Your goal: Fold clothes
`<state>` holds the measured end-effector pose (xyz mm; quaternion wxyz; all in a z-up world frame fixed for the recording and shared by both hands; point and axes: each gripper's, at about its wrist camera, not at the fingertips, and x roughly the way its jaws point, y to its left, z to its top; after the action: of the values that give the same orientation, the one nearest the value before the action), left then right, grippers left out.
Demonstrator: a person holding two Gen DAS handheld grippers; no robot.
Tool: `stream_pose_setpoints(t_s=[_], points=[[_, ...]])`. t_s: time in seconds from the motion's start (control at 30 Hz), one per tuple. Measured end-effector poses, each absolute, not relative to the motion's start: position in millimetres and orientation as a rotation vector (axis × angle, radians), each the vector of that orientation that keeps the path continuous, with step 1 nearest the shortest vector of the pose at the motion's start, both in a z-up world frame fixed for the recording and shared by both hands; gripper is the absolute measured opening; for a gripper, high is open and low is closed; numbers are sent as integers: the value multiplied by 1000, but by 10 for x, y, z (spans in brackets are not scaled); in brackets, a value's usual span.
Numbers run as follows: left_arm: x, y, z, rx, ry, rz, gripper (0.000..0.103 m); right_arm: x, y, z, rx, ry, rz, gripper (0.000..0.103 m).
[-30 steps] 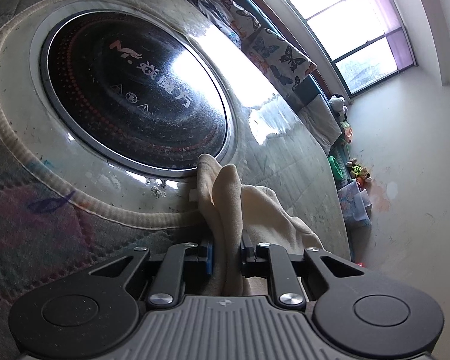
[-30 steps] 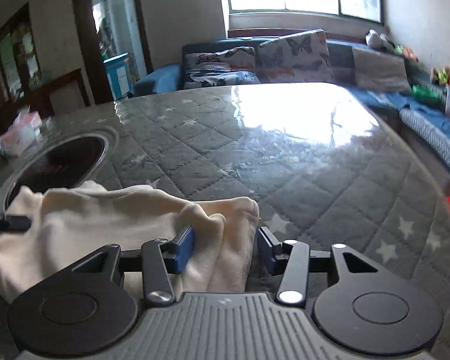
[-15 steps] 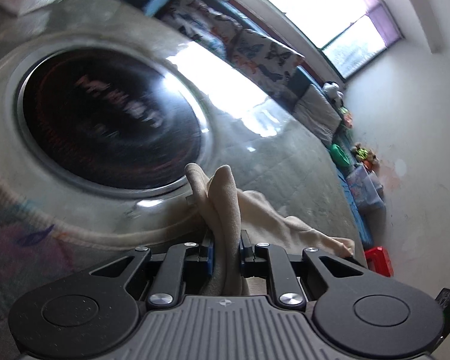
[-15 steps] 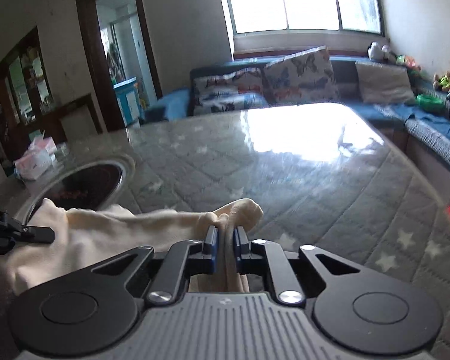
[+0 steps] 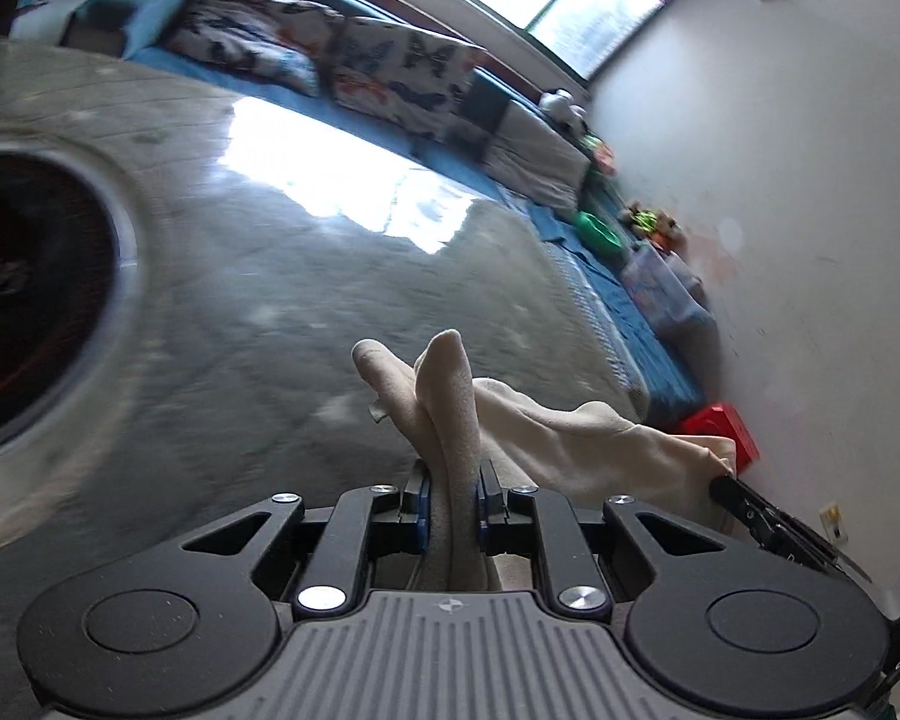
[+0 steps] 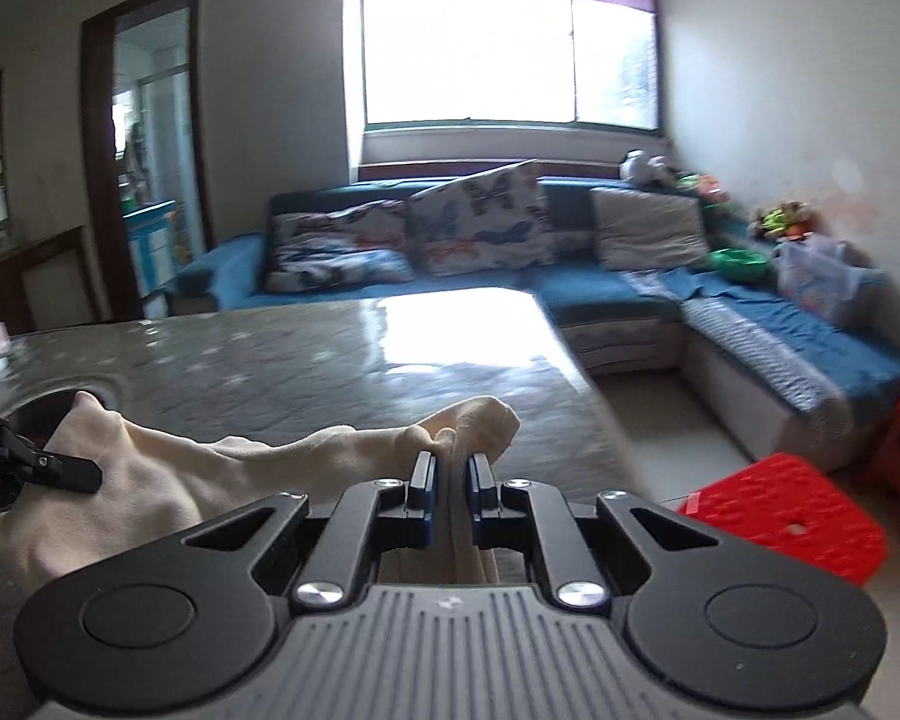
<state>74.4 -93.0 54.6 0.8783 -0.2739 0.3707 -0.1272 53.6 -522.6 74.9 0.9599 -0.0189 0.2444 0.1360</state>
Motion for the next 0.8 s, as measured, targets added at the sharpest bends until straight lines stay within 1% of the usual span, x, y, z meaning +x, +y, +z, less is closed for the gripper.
stream_pose_setpoints(t_s=[0.2, 0.37, 0.5, 0.57, 0.6, 0.73, 0.8], points=[[982, -1297, 547, -516, 782, -329, 15, 620, -5570, 732, -46, 487, 194, 10], [1092, -1493, 322, -443, 838, -305, 16, 746, -5730, 518, -45, 533, 144, 10], [1111, -1486, 233, -421, 861, -271, 24, 894, -5786, 257, -51, 619, 105, 10], [1103, -1472, 247, -409, 857, -254, 30, 923, -5805, 207, -58, 639, 84, 10], [1104, -1472, 267, -397, 852, -239, 36, 922, -5808, 217, -54, 633, 83, 11], [1111, -1454, 314, -383, 835, -212, 41, 904, -5789, 293, -24, 607, 109, 12], [1120, -1473, 343, -377, 829, -211, 41, 930, -5749, 313, -10, 608, 148, 15]])
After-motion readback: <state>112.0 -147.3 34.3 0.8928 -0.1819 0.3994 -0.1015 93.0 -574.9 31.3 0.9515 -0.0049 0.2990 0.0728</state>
